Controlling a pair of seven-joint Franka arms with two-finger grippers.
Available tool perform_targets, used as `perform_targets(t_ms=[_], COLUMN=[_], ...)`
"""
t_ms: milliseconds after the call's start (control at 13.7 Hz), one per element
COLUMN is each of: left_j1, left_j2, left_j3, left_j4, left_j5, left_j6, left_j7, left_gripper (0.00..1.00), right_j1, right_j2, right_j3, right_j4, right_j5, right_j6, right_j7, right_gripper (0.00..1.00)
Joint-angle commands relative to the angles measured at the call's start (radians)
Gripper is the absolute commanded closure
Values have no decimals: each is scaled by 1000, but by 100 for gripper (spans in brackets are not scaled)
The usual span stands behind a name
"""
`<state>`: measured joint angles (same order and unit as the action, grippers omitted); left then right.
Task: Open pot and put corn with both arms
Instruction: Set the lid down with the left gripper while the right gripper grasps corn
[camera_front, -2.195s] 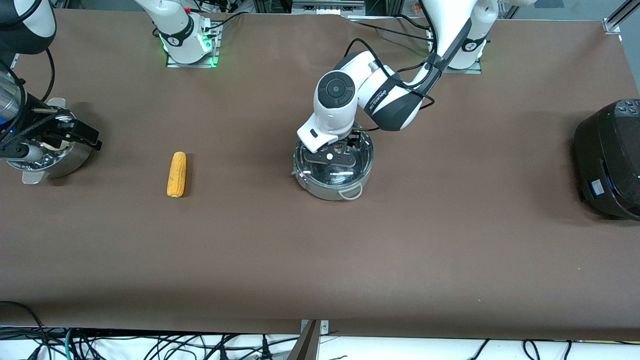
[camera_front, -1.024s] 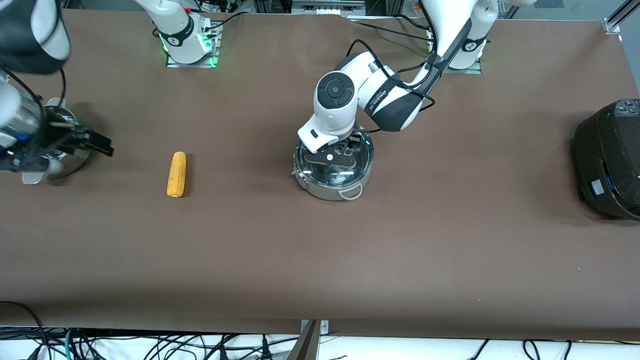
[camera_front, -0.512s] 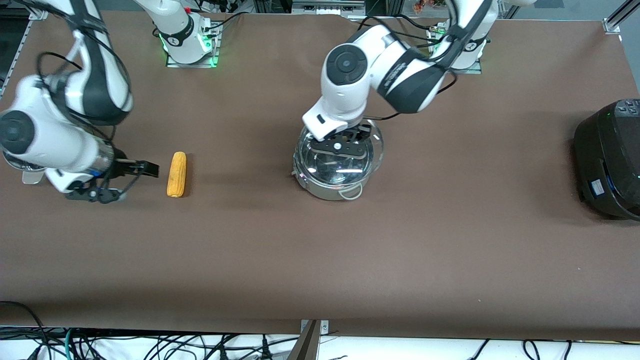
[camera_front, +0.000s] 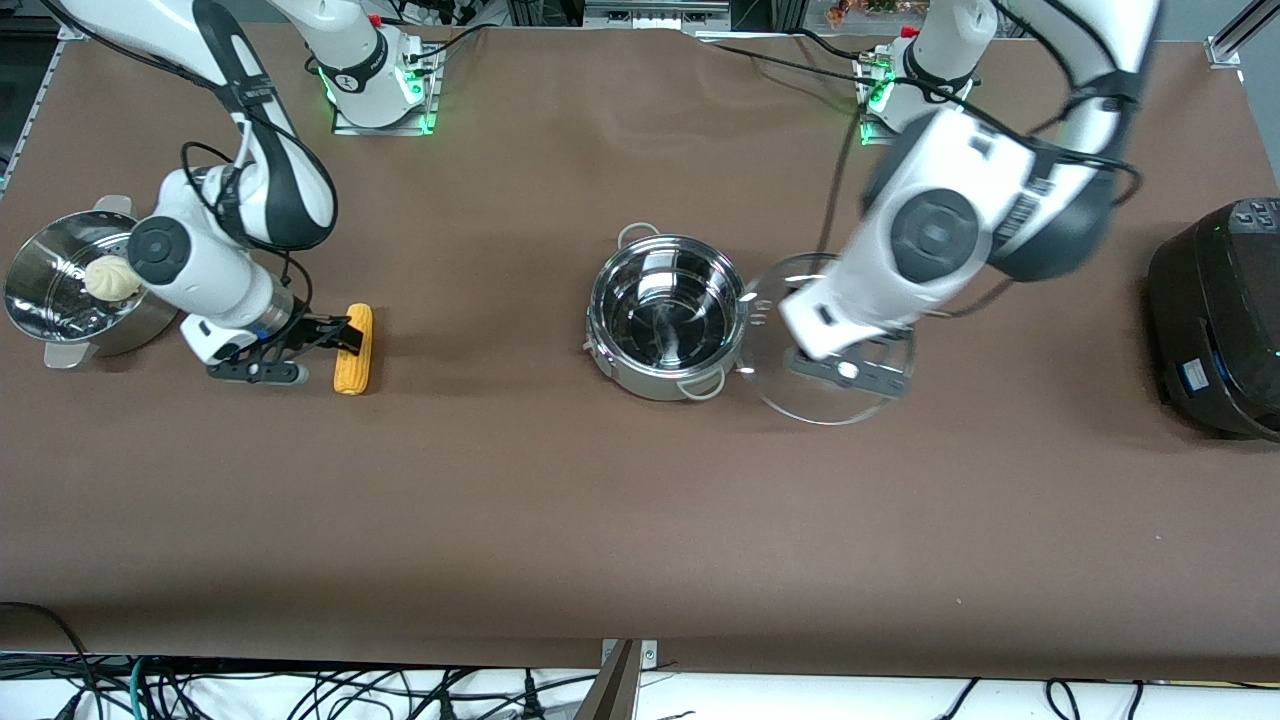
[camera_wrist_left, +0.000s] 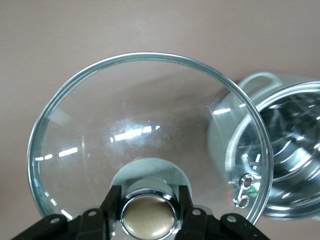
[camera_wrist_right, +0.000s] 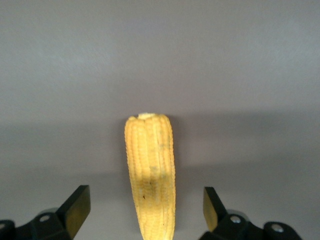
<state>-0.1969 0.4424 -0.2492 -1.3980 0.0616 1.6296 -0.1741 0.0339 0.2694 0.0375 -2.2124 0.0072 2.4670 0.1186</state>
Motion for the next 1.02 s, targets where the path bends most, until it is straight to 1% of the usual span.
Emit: perform_targets(t_ms=[0,146,293,512,659,732,805,878,951], left_j1=[83,154,184,261,316,323,324,333,359], left_j2=[-73,-89,-120,-195,-206,-199,-191,-173,-153], left_j3=[-15,-15,-13,-13,-13,-12,-12,-10,-12], left_j4=[-84,-134,-220,-454,-545,-582,-623,-648,-657], left_j5=[17,26,30,30,30,38,75,116,132], left_j6=[-17,-10,42,258,370,424,488,540,571], left_j7=[151,224,249,355,425,430,430,430,432], left_gripper=[83,83,83,83,82,82,82,82,82], right_j1=[-2,-2,-2,3,3,-3,-2,1,3], right_j2=[-13,17,53,83,97,100,108,108,108], right_j3=[2,2,2,2,2,1,1,1,1], right_j4=[-46,-44,-41,-32,-21,-20,-18,-18,-18], right_j5=[-4,-1,-1,-4,-6,-6,-6,-6,-6], right_j6=[41,59,58,55,53,52,52,52,49], right_j7=[15,16,15,3,-7,-8,-2,1,3], right_gripper=[0,0,0,0,0,2,24,50,80])
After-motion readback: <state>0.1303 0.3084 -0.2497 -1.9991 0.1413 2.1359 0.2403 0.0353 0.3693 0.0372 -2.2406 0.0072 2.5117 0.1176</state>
